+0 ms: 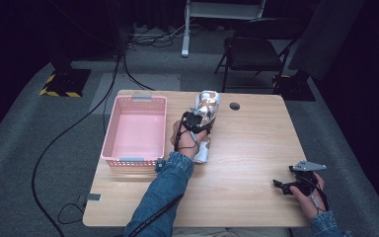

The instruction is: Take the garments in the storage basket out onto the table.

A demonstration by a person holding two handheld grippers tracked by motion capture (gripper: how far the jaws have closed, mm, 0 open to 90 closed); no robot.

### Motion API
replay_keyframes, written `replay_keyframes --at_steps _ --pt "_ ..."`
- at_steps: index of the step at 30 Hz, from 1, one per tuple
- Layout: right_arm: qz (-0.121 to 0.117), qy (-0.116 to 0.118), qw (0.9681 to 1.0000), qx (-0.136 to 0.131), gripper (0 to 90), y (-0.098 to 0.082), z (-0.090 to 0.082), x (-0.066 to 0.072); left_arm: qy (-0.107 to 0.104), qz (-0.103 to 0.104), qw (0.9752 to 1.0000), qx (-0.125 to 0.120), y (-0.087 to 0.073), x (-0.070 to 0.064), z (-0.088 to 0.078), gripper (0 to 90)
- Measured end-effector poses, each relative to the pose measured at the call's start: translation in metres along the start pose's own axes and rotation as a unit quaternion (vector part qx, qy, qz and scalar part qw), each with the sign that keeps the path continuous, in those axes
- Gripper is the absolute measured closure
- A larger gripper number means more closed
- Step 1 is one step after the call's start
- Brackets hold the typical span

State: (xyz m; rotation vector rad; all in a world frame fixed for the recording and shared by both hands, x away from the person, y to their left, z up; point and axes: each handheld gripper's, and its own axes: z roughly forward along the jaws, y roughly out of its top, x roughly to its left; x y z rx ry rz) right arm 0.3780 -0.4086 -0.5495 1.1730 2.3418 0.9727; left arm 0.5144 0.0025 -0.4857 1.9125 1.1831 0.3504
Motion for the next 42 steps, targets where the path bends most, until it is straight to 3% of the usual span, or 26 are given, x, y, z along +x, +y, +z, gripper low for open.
replay_keyframes --at_steps 34,42 --pt "0.0 0.0 1.0 0.0 0.0 0.0 0.0 0.0 -0.007 -0.006 0.9983 0.058 -0.022 -0.007 0.041 55.2" --pt "0.0 0.0 1.0 0.0 0.0 0.0 0.0 0.0 -0.011 -0.007 0.9982 0.059 -0.024 -0.008 0.046 45.6"
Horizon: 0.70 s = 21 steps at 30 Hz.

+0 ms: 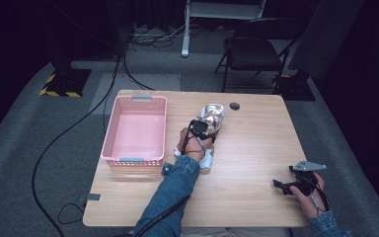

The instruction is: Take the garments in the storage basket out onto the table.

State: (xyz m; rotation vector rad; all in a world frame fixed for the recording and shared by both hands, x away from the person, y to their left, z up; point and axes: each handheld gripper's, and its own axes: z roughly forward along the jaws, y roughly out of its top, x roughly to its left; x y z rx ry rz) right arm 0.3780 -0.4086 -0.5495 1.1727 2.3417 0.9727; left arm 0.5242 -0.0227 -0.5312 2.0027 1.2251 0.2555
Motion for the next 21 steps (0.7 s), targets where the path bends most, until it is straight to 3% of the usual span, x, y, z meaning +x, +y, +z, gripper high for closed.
replay_keyframes --at_steps 5,8,12,21 --pt "0.0 0.0 1.0 0.0 0.1 0.0 0.0 0.0 -0.011 0.0 0.9999 -0.003 -0.001 0.0 0.003 27.0" --pt "0.0 0.0 1.0 0.0 0.1 0.0 0.0 0.0 -0.015 0.01 0.9998 -0.002 -0.001 -0.002 0.003 20.7" --pt "0.0 0.0 1.0 0.0 0.1 0.0 0.0 0.0 -0.011 0.008 0.9999 -0.002 -0.001 -0.004 0.0 13.3" --pt "0.0 0.0 1.0 0.0 0.1 0.0 0.0 0.0 -0.012 0.016 0.9996 -0.022 0.003 -0.008 -0.014 11.9"
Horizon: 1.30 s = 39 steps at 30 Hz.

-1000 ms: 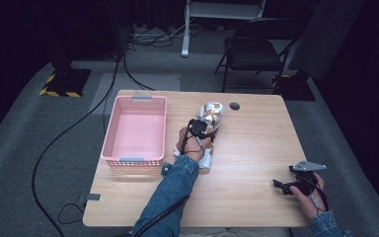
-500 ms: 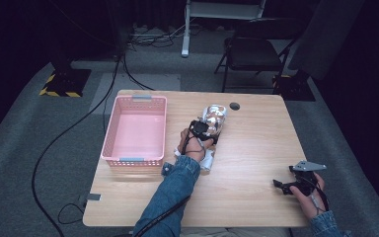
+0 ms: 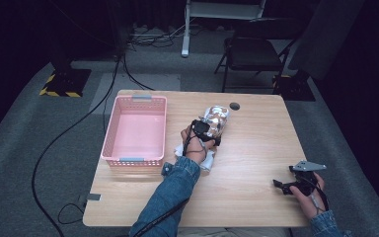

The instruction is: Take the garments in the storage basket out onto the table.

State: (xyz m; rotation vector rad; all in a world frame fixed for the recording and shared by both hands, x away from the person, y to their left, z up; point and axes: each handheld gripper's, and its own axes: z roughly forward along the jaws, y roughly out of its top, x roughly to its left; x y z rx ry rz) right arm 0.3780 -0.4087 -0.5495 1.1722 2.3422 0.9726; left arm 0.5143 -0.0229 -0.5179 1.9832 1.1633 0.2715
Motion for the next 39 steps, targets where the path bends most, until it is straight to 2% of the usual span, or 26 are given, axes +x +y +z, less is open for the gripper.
replay_keyframes --at_steps 8,11,17,24,35,39 --pt "0.0 0.0 1.0 0.0 0.1 0.0 0.0 0.0 -0.003 0.007 0.9998 -0.02 0.004 -0.004 -0.017 11.8" --pt "0.0 0.0 1.0 0.0 0.1 0.0 0.0 0.0 -0.003 0.022 0.9995 -0.021 0.006 -0.006 -0.026 11.7" --pt "0.0 0.0 1.0 0.0 0.1 0.0 0.0 0.0 -0.004 0.025 0.999 -0.036 0.009 -0.009 -0.039 11.7" --pt "0.0 0.0 1.0 0.0 0.1 0.0 0.0 0.0 0.0 0.044 0.9975 -0.056 0.013 -0.015 -0.059 11.6" --pt "0.0 0.0 1.0 0.0 0.0 0.0 0.0 0.0 -0.012 0.046 0.9957 -0.08 0.012 -0.022 -0.085 11.7" --pt "0.0 0.0 1.0 0.0 0.1 0.0 0.0 0.0 0.0 0.065 0.9945 -0.083 0.008 -0.025 -0.091 11.6"
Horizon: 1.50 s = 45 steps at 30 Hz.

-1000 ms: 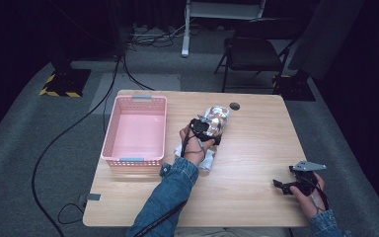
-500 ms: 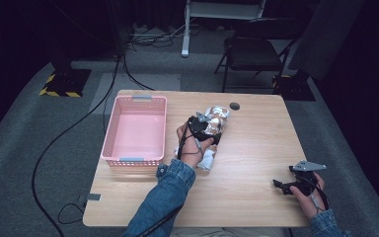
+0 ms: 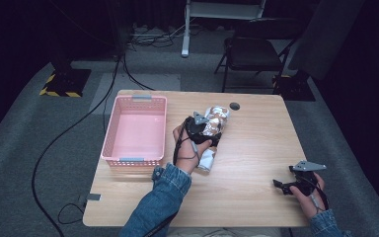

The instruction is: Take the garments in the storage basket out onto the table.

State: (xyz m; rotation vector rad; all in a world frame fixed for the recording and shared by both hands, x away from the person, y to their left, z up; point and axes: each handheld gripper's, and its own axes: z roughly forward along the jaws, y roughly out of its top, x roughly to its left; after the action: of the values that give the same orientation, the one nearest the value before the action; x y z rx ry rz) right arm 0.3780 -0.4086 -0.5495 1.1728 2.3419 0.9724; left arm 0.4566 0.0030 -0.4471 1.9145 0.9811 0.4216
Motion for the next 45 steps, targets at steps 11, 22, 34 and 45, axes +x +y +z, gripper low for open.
replay_keyframes --at_steps 11,22,34,45 --pt "0.0 0.0 1.0 0.0 0.1 0.0 0.0 0.0 0.0 -0.006 0.9999 -0.014 -0.011 0.0 -0.019 11.7" --pt "0.0 0.0 1.0 0.0 0.1 0.0 0.0 0.0 0.006 0.004 0.9997 -0.023 -0.017 -0.001 -0.039 11.7" --pt "0.0 0.0 1.0 0.0 0.1 0.0 0.0 0.0 0.017 0.016 0.9992 -0.032 -0.027 -0.002 -0.064 11.7" --pt "0.0 0.0 1.0 0.0 0.1 0.0 0.0 0.0 0.022 0.015 0.9991 -0.032 -0.04 0.002 -0.079 11.7"
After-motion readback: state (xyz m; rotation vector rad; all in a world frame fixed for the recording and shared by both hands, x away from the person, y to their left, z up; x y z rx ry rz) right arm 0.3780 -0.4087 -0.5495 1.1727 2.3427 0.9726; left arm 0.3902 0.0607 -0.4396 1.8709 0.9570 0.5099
